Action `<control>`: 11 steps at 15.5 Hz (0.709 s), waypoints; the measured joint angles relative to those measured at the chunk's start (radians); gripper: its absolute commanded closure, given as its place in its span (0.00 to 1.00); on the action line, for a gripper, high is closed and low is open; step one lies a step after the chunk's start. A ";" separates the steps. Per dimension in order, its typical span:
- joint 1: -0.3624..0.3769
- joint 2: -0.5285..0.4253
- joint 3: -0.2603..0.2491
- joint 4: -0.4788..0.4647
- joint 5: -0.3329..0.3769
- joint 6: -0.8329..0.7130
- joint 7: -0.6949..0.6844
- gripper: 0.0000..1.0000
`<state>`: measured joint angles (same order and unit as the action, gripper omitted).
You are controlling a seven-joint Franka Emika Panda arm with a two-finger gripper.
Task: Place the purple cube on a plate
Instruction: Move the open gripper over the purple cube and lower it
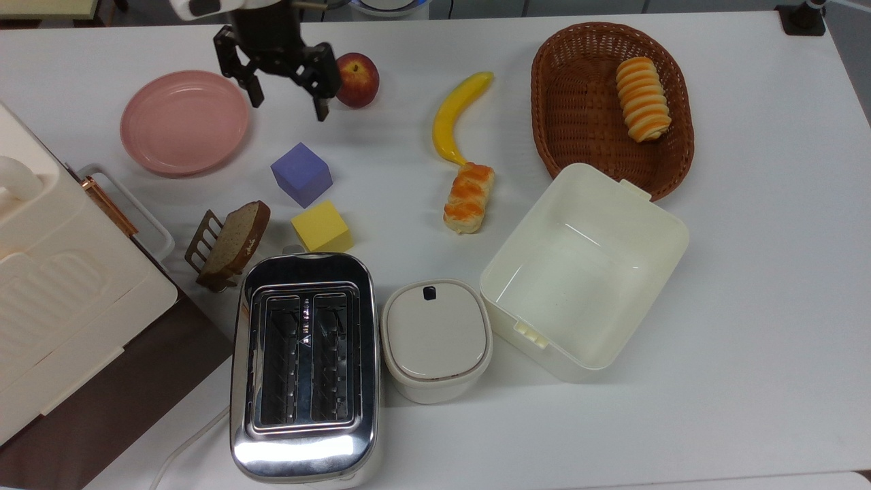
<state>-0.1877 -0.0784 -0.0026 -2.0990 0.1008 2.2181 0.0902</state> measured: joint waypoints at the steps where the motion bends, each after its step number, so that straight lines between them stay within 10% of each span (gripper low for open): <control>1: -0.010 0.010 0.000 0.000 0.000 0.000 0.036 0.00; 11: -0.085 0.190 0.107 0.038 -0.236 -0.001 0.369 0.00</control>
<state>-0.2732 0.1116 0.1049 -2.0613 -0.1350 2.2169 0.4594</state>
